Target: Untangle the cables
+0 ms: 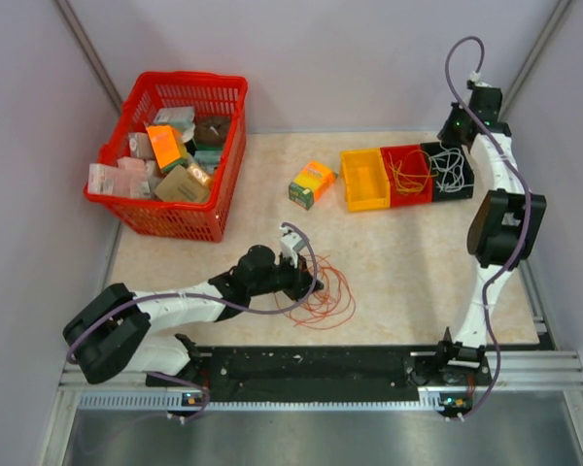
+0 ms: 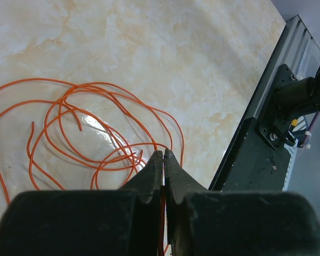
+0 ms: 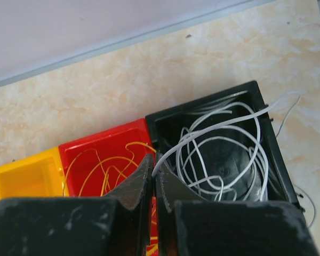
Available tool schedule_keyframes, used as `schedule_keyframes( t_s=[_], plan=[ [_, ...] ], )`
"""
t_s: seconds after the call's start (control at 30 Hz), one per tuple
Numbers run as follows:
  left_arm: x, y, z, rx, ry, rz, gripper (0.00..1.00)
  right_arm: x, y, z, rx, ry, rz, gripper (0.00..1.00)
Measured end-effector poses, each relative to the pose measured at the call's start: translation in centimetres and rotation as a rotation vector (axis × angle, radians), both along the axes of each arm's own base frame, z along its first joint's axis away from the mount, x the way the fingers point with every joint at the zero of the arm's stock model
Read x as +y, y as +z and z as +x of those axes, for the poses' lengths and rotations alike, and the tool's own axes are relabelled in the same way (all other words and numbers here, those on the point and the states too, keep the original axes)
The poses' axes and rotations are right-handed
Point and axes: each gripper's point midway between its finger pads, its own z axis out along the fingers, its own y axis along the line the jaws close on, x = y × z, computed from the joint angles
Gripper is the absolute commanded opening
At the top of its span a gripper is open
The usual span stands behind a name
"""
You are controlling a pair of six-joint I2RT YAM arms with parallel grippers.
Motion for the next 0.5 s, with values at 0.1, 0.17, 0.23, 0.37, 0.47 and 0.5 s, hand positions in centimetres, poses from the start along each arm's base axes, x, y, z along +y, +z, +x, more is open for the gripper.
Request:
schedule_keyframes(
  t_s=[0.1,0.17,0.23,0.37,0.47,0.5],
  plan=[
    [0.0,0.0,-0.1,0.001,-0.002,-0.001,0.0,0.1,0.3,-0.9,0.014,-0.007,0.01,0.0],
    [0.0,0.0,-0.1,0.0,-0.003,-0.002,0.0,0.2,1.8,-1.4,-0.002,-0.01,0.01,0.0],
    [0.0,0.0,-0.1,-0.001,-0.006,-0.004,0.0,0.3,3.9,-1.9,-0.034,-0.012,0.009,0.0],
    [0.0,-0.1,-0.2,0.002,-0.009,-0.003,0.0,1.0,8.7,-3.0,-0.12,-0.013,-0.004,0.0],
    [0.2,-0.4,-0.4,0.005,-0.009,0.0,0.0,1.9,11.5,-3.8,-0.173,-0.003,-0.012,0.0],
    [0.2,-0.5,-0.4,0.007,-0.01,0.002,0.0,2.4,12.0,-3.9,-0.183,0.005,-0.01,0.0]
  ],
)
